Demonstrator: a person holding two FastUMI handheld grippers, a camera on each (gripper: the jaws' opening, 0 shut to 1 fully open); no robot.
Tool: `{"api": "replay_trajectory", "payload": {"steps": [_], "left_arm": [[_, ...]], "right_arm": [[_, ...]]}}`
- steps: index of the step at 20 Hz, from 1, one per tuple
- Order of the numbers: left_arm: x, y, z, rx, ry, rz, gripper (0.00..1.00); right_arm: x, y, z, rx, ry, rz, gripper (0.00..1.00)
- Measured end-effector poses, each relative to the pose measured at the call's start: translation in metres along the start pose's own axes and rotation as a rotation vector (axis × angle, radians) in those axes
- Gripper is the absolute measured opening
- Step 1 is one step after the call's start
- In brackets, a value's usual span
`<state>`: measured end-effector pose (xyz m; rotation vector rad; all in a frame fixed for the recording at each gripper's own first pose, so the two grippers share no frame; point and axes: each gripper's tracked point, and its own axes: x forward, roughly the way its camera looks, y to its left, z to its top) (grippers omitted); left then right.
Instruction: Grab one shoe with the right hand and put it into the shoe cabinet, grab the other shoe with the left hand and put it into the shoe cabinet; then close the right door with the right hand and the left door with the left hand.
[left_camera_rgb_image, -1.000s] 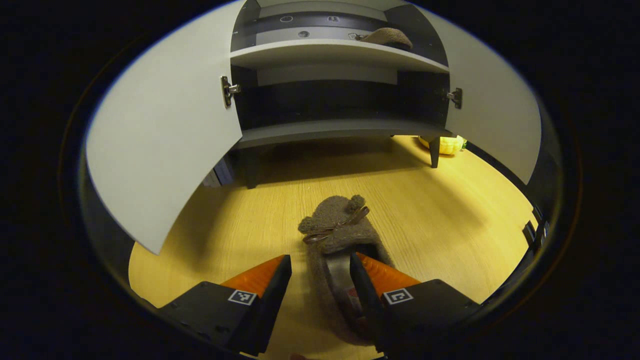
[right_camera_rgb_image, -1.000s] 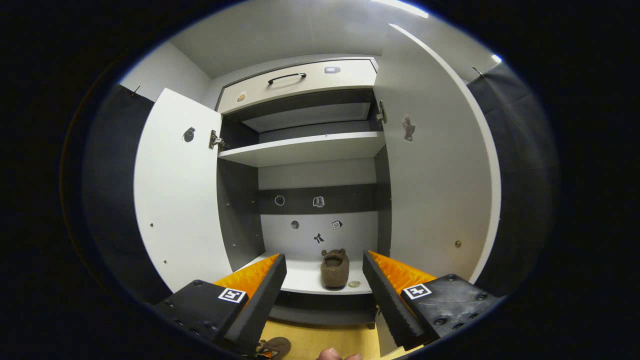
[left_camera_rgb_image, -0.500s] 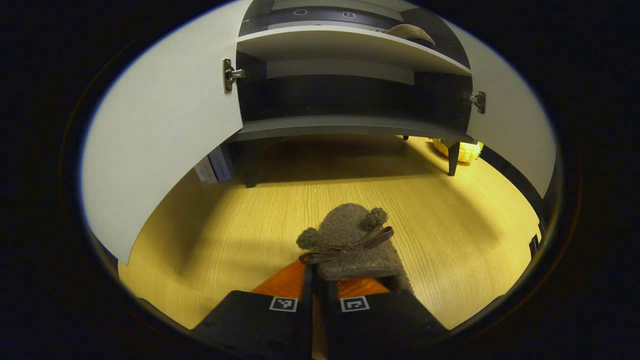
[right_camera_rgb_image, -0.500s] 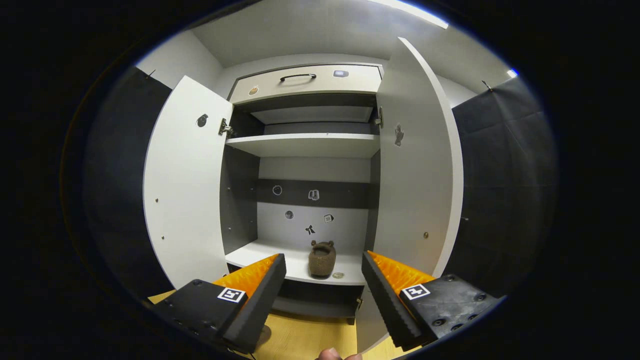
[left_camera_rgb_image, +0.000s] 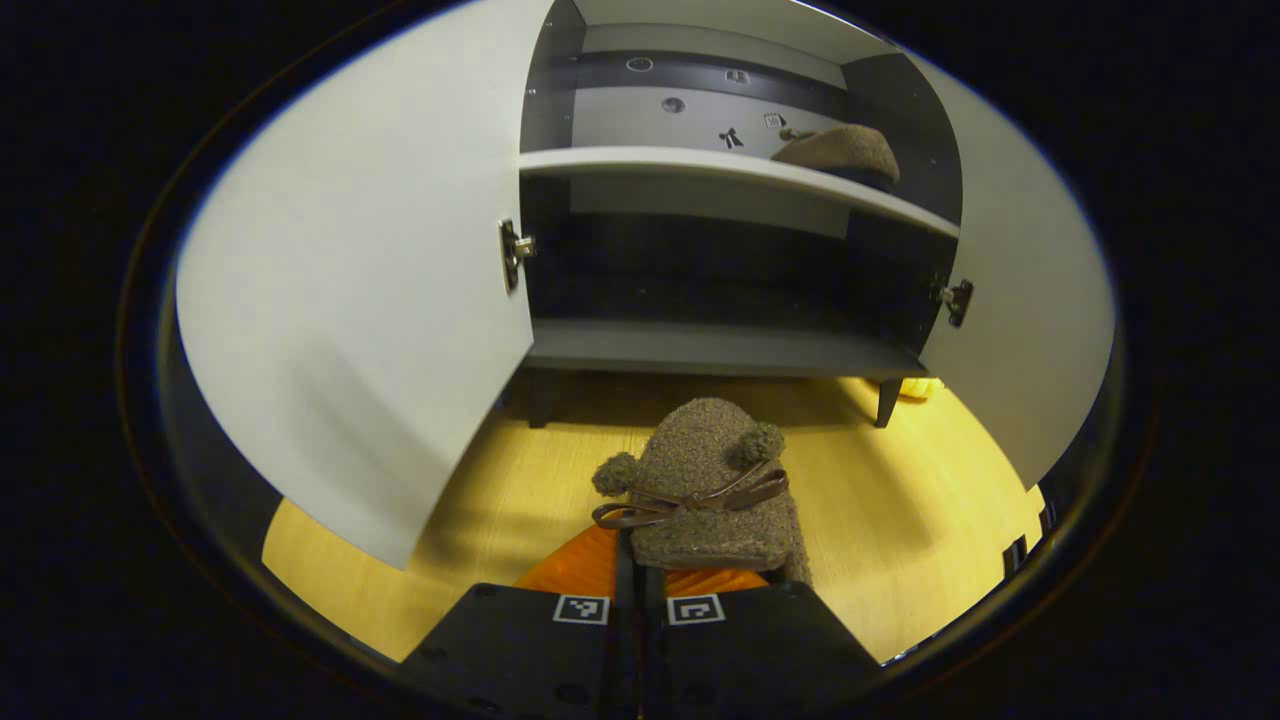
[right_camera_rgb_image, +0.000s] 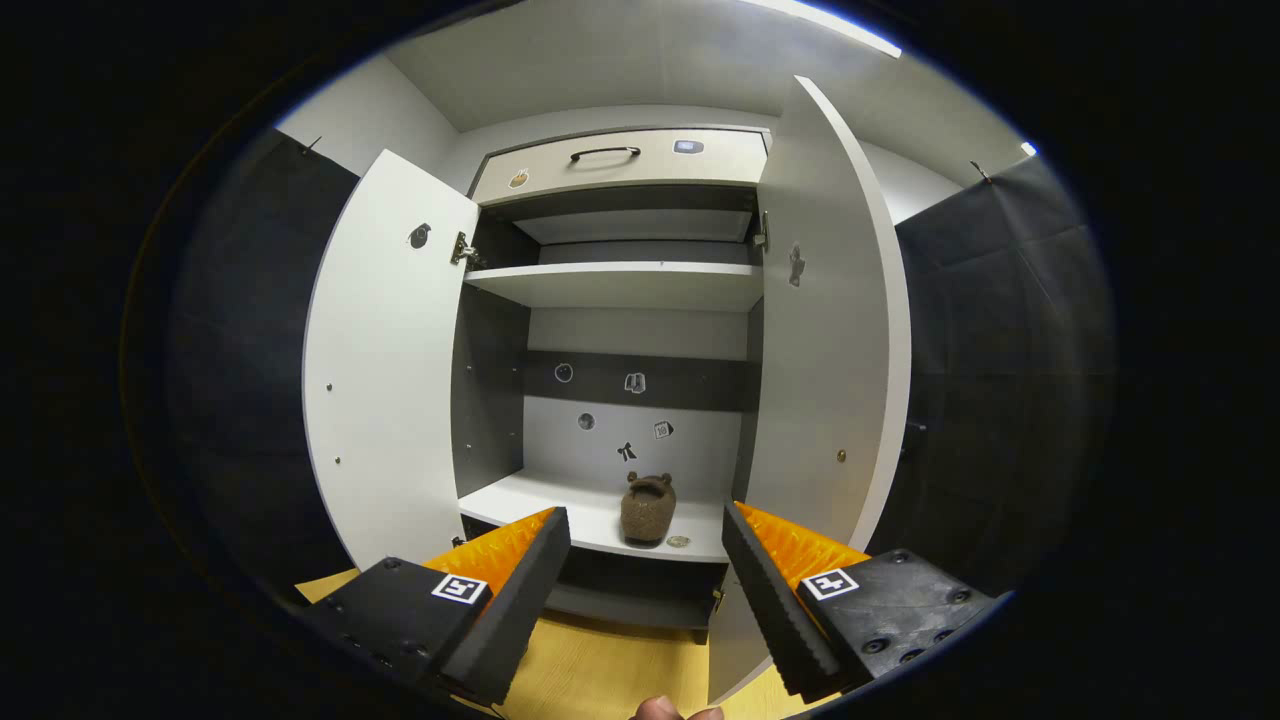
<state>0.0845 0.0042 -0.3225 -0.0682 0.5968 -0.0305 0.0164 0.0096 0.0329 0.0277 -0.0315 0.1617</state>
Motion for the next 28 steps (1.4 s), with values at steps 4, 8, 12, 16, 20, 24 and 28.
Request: {"api": "replay_trajectory", "payload": {"steps": [4,8,12,16,20,24,28], "left_arm": [[-0.044,0.002,0.069,-0.032,-0.040,0.037,0.07],[-0.073,-0.004,0.155,-0.074,-0.108,0.036,0.07],[-0.077,-0.026,0.240,-0.074,-0.153,-0.001,0.07],[-0.051,-0.043,0.311,-0.020,-0.171,-0.010,0.07],[0.007,-0.054,0.347,-0.002,-0.125,-0.004,0.07],[0.066,-0.054,0.371,-0.024,-0.070,0.008,0.07],[0.112,-0.049,0.391,-0.007,-0.037,0.053,0.05]], "right_arm": [[-0.004,-0.010,-0.008,0.008,0.005,-0.010,0.98],[-0.009,-0.018,-0.019,0.004,0.026,-0.019,0.98],[-0.017,-0.032,-0.021,0.020,0.028,-0.035,0.98],[-0.027,-0.044,-0.026,0.025,0.031,-0.049,0.98],[-0.038,-0.055,-0.030,0.046,0.038,-0.068,0.98],[-0.047,-0.076,-0.029,0.035,0.050,-0.108,0.98],[-0.050,-0.102,-0.033,0.038,0.064,-0.158,0.98]]}}
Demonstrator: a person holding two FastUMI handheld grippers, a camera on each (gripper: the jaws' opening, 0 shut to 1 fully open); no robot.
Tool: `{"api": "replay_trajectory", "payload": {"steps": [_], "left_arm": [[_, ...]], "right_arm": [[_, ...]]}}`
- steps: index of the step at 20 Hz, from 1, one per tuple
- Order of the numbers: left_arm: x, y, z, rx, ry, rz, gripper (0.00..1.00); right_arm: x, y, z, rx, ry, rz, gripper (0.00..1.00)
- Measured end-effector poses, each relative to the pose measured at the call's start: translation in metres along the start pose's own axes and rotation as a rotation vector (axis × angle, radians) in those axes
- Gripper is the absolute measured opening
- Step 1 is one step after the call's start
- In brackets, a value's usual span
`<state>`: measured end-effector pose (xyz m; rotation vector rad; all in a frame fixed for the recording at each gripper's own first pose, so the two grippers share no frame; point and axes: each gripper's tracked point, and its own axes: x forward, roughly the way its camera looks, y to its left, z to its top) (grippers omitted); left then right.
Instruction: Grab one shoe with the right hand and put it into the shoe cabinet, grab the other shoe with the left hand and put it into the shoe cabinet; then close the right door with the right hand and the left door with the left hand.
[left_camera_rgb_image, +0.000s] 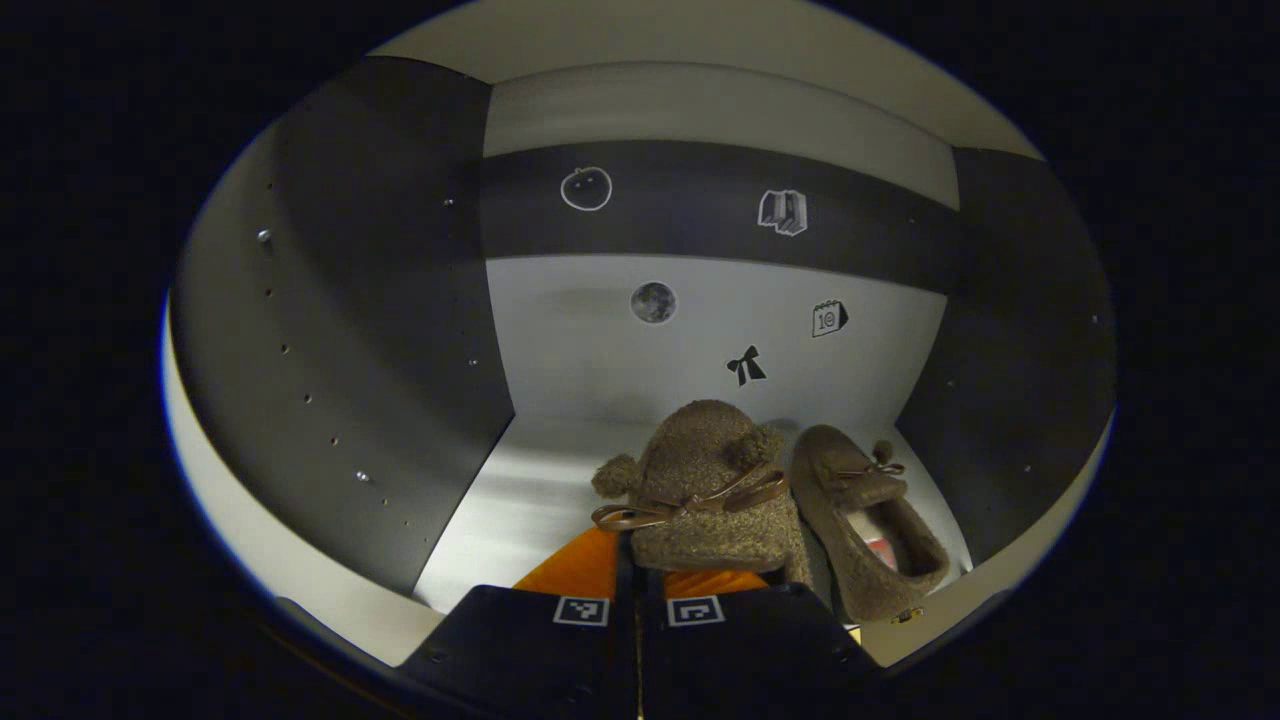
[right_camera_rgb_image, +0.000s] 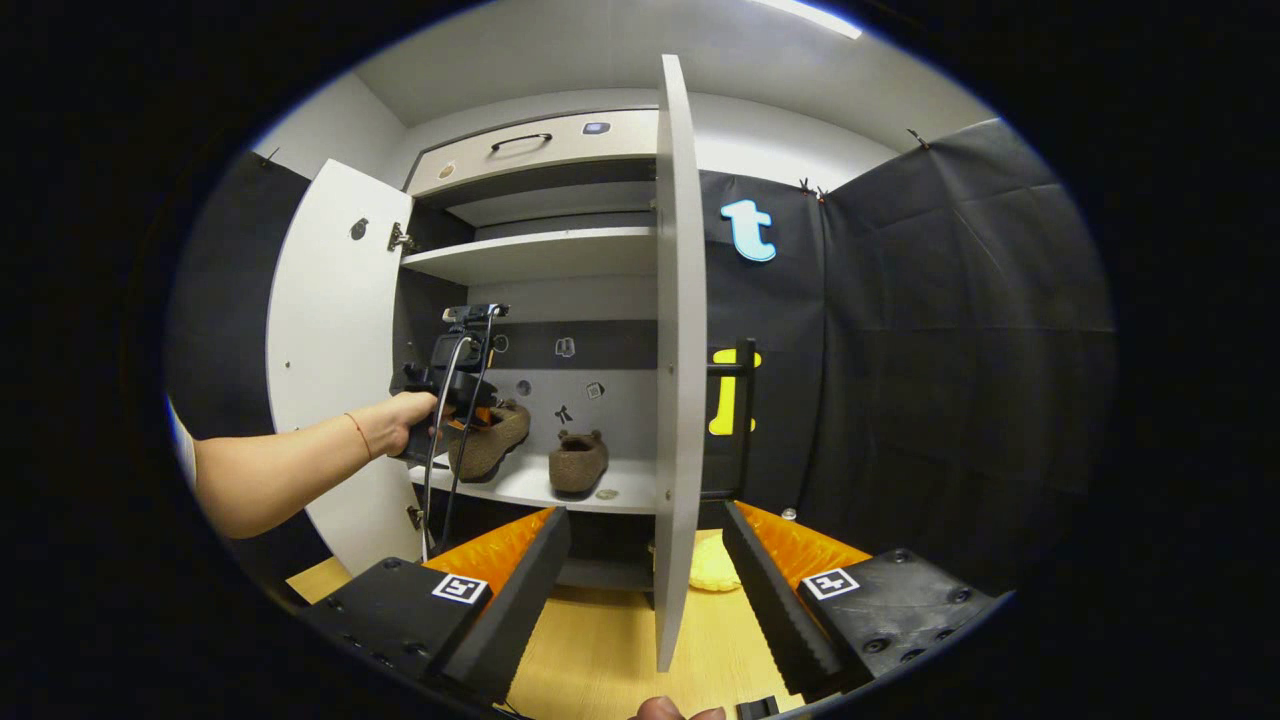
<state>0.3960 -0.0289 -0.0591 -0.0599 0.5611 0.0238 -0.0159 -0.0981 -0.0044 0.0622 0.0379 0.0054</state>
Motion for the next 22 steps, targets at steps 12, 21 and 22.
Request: {"api": "replay_trajectory", "payload": {"steps": [12,21,22], "left_arm": [[0.066,0.004,-0.021,0.094,0.132,0.074,0.09],[0.018,-0.014,-0.013,0.102,0.035,-0.007,0.65],[0.008,-0.013,-0.010,0.106,0.010,-0.008,0.70]], "right_arm": [[0.004,-0.061,-0.008,0.016,0.028,-0.138,0.98],[0.003,-0.073,-0.005,0.060,0.019,-0.155,0.98],[0.003,-0.074,-0.004,0.066,0.018,-0.153,0.98]]}}
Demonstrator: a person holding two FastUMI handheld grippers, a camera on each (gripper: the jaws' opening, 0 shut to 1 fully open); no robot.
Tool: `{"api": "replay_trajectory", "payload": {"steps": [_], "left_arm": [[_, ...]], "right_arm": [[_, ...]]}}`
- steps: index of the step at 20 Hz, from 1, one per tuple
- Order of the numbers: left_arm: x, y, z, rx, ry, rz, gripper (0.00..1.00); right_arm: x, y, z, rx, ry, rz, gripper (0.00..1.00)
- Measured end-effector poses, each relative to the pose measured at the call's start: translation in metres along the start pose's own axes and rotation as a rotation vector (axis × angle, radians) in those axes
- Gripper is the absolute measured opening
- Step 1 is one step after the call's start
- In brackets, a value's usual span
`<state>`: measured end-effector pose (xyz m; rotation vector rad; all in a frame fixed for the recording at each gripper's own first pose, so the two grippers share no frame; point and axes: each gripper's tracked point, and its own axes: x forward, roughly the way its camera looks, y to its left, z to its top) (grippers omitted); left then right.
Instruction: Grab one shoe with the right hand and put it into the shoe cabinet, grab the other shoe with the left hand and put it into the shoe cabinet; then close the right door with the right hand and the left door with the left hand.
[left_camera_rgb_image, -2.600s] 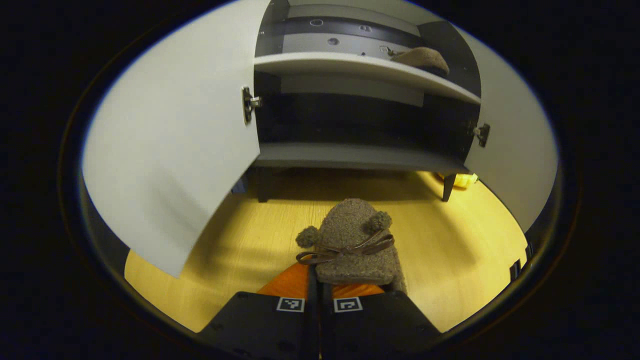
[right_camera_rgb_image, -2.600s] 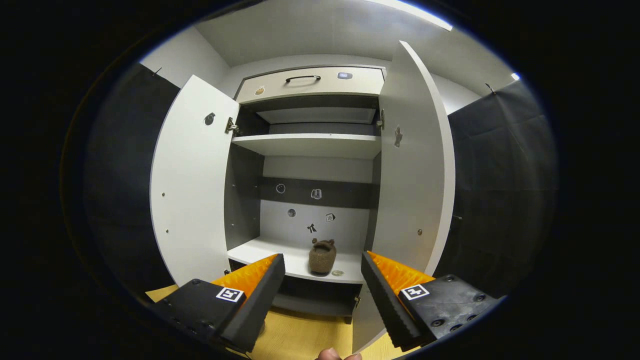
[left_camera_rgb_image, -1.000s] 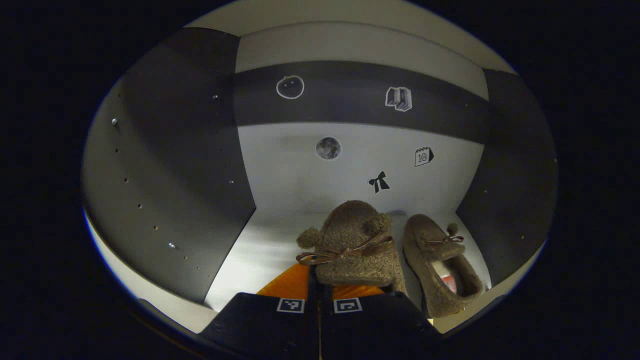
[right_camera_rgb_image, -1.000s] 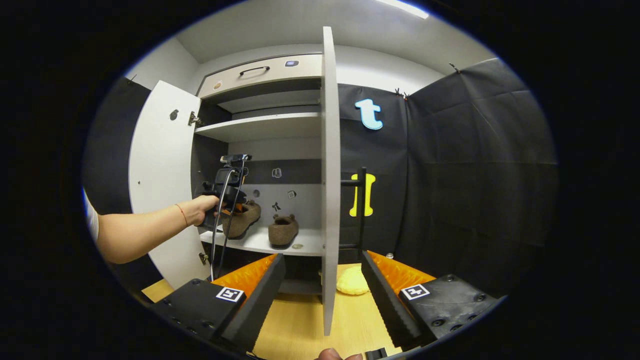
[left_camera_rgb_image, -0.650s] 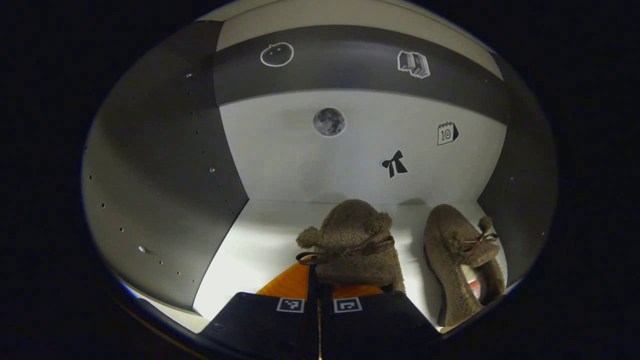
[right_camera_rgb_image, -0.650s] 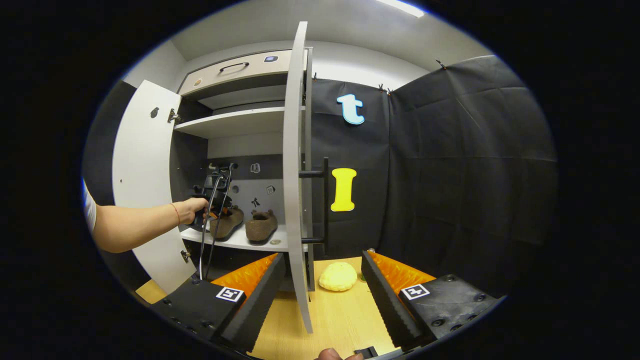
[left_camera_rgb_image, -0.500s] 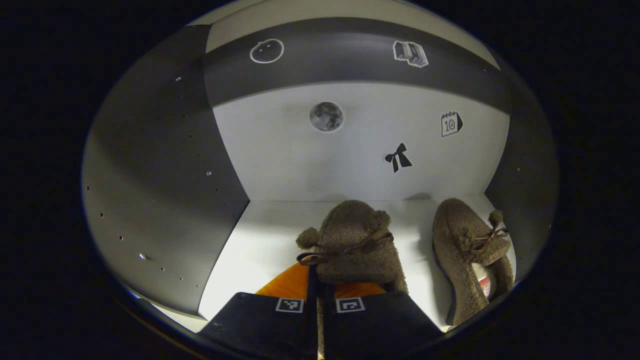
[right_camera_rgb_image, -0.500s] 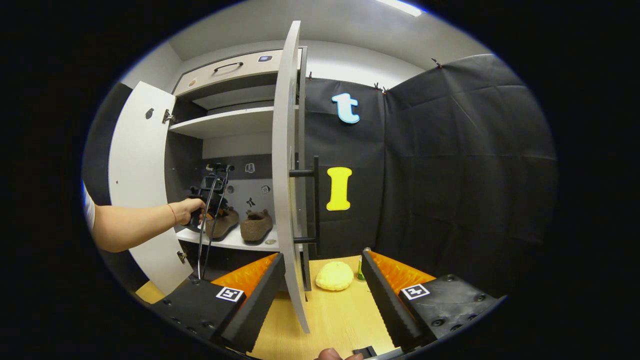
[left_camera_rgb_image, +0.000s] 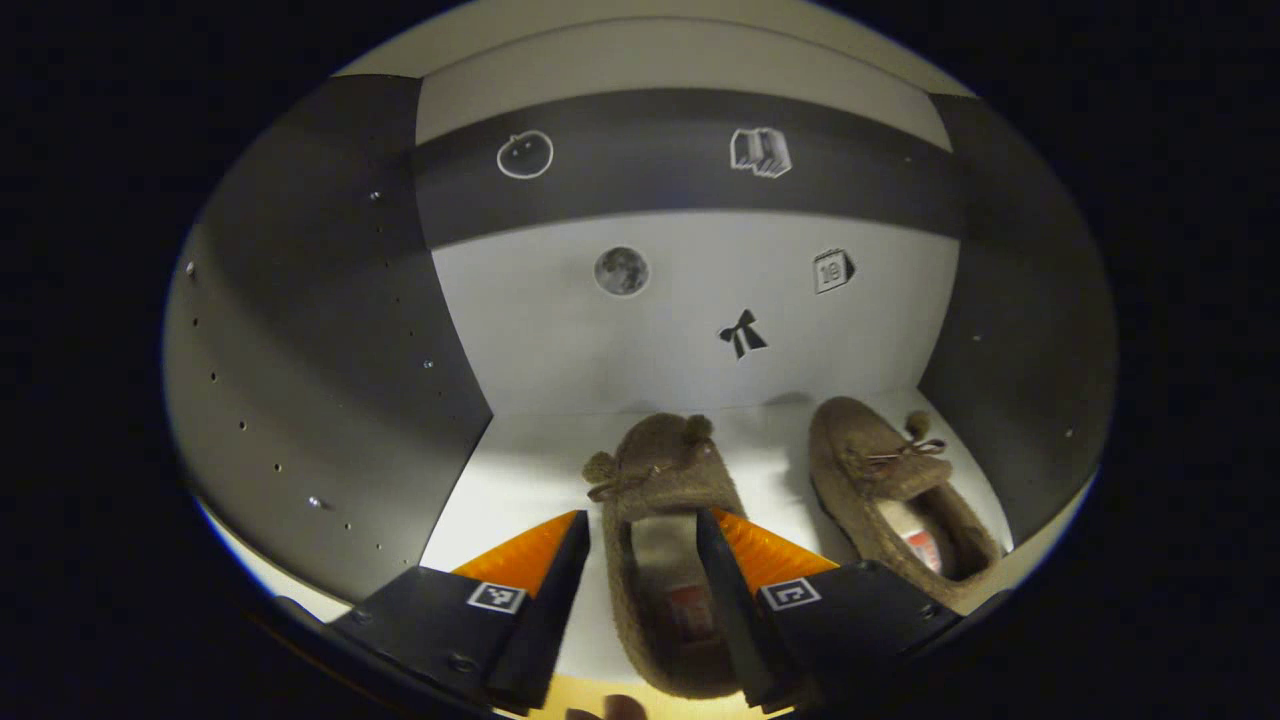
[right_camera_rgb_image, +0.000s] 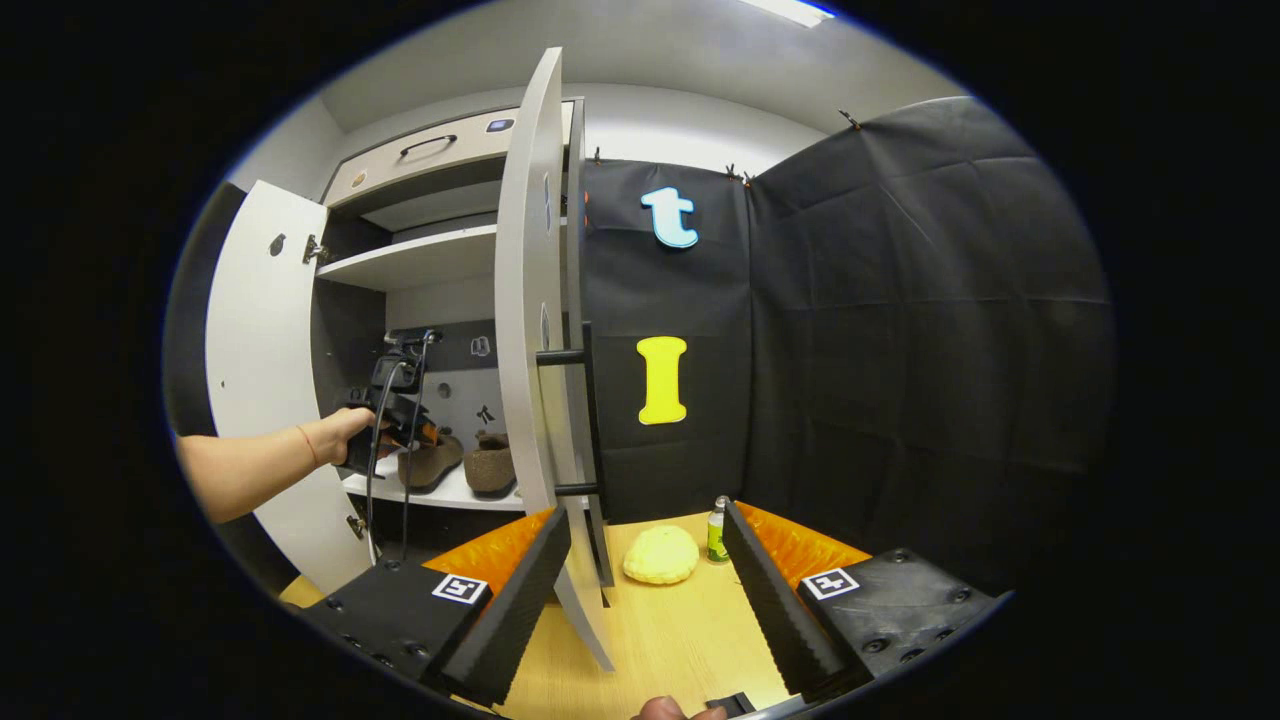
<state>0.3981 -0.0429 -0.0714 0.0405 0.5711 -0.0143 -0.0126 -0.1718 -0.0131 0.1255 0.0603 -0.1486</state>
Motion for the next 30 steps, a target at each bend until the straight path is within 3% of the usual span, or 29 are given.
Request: {"api": "replay_trajectory", "payload": {"steps": [1,2,3,8,14,22,30], "left_arm": [[-0.010,0.002,0.001,0.002,-0.023,-0.002,0.76],[-0.020,0.000,0.002,-0.001,-0.043,-0.012,0.88],[-0.032,-0.001,0.004,-0.013,-0.067,-0.022,0.91],[-0.102,0.003,0.019,-0.038,-0.229,-0.045,0.93],[-0.188,0.002,0.002,-0.013,-0.364,-0.026,0.94],[-0.281,-0.017,-0.053,-0.025,-0.460,-0.120,0.94],[-0.335,0.003,-0.101,-0.024,-0.481,-0.155,0.94]], "right_arm": [[0.001,-0.001,0.000,0.000,0.000,0.003,0.98],[0.002,-0.003,0.001,-0.003,-0.002,0.006,0.98],[0.003,-0.004,0.004,-0.008,-0.004,0.009,0.98],[0.018,-0.022,0.018,-0.006,-0.014,0.001,0.98],[0.048,-0.028,0.028,0.054,0.022,0.062,0.98],[0.071,-0.025,0.036,0.070,0.009,0.097,0.98],[0.066,-0.018,0.040,0.005,-0.033,0.057,0.98]]}}
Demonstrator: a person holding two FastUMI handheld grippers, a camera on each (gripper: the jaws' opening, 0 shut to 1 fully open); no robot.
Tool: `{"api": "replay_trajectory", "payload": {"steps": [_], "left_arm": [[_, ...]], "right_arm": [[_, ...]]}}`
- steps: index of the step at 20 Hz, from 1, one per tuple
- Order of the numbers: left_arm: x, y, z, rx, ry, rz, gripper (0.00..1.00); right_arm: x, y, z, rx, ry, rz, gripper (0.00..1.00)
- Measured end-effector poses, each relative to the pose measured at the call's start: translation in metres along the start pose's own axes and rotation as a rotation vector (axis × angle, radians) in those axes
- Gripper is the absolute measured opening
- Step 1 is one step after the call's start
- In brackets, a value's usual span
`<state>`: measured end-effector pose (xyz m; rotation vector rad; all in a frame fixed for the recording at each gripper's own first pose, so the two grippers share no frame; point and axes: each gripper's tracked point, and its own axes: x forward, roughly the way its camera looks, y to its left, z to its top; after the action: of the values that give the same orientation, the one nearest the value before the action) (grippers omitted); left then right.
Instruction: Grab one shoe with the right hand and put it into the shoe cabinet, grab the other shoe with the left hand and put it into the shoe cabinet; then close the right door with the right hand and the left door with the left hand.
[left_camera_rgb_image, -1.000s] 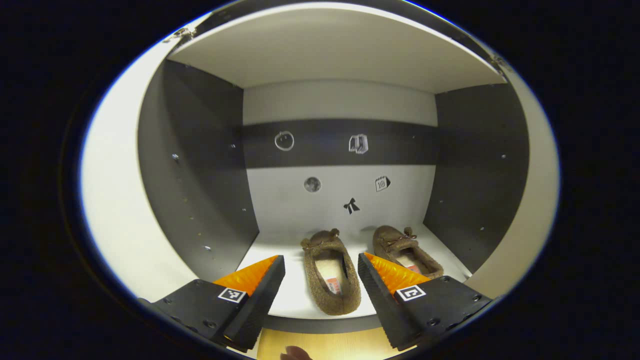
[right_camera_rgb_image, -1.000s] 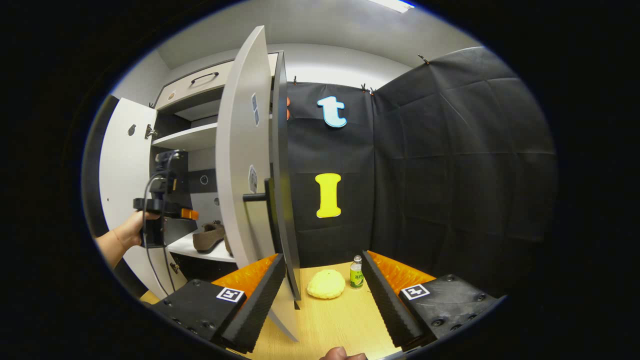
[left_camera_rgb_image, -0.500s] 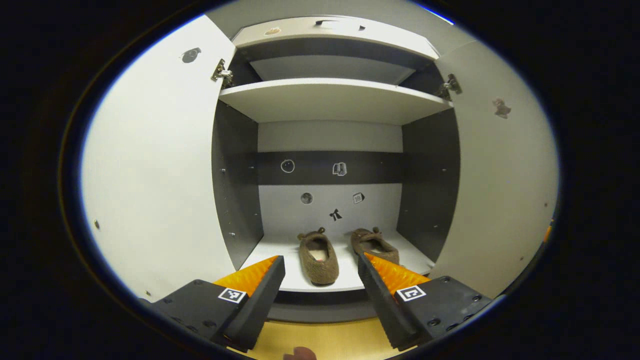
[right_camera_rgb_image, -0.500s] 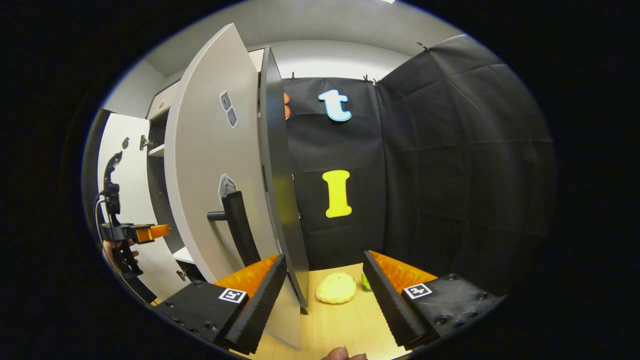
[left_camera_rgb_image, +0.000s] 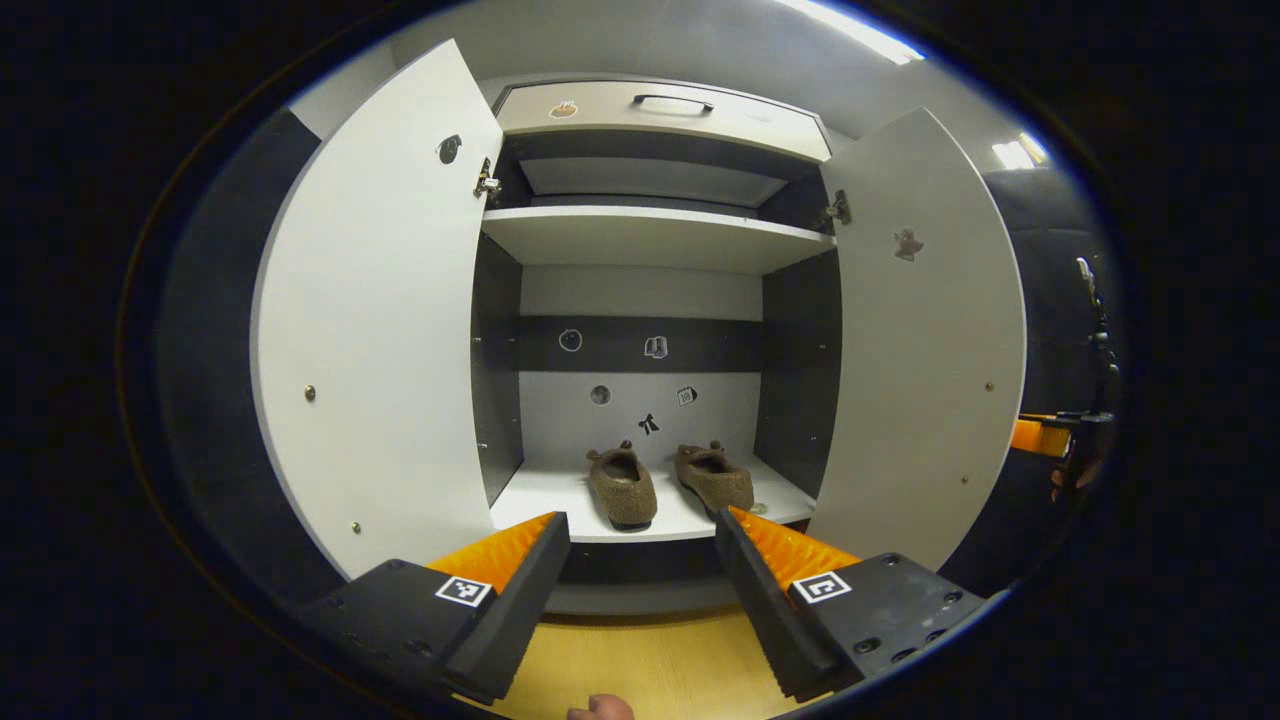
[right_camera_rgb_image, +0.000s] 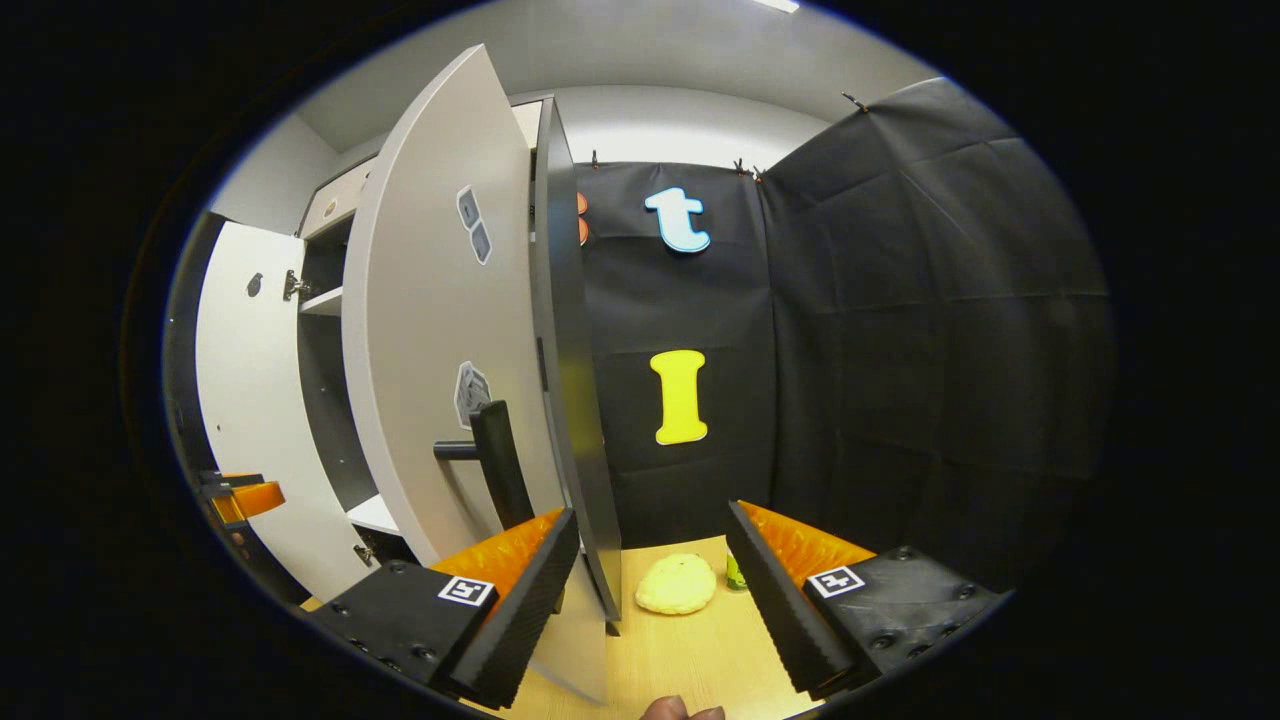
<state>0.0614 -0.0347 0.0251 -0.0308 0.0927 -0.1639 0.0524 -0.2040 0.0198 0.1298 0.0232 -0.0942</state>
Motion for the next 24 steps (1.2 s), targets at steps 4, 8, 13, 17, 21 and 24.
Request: {"api": "replay_trajectory", "payload": {"steps": [4,8,13,17,21,24], "left_arm": [[-0.022,0.019,-0.012,-0.062,0.016,-0.006,0.94],[-0.038,0.034,-0.023,-0.079,0.027,0.015,0.92],[-0.052,0.046,-0.028,-0.064,0.033,0.015,0.93],[-0.059,0.054,-0.031,-0.072,0.040,0.017,0.94],[-0.063,0.065,-0.029,-0.060,0.038,0.033,0.94],[-0.068,0.074,-0.027,-0.062,0.032,0.045,0.93]], "right_arm": [[-0.006,0.013,-0.002,0.004,-0.003,-0.036,0.98],[-0.011,0.037,-0.006,0.005,-0.009,-0.024,0.98],[-0.011,0.078,-0.012,0.026,-0.008,0.022,0.98],[-0.009,0.099,-0.017,0.049,-0.002,0.044,0.98],[-0.001,0.127,-0.021,0.066,0.012,0.072,0.98],[0.005,0.151,-0.026,0.068,0.022,0.108,0.98]]}}
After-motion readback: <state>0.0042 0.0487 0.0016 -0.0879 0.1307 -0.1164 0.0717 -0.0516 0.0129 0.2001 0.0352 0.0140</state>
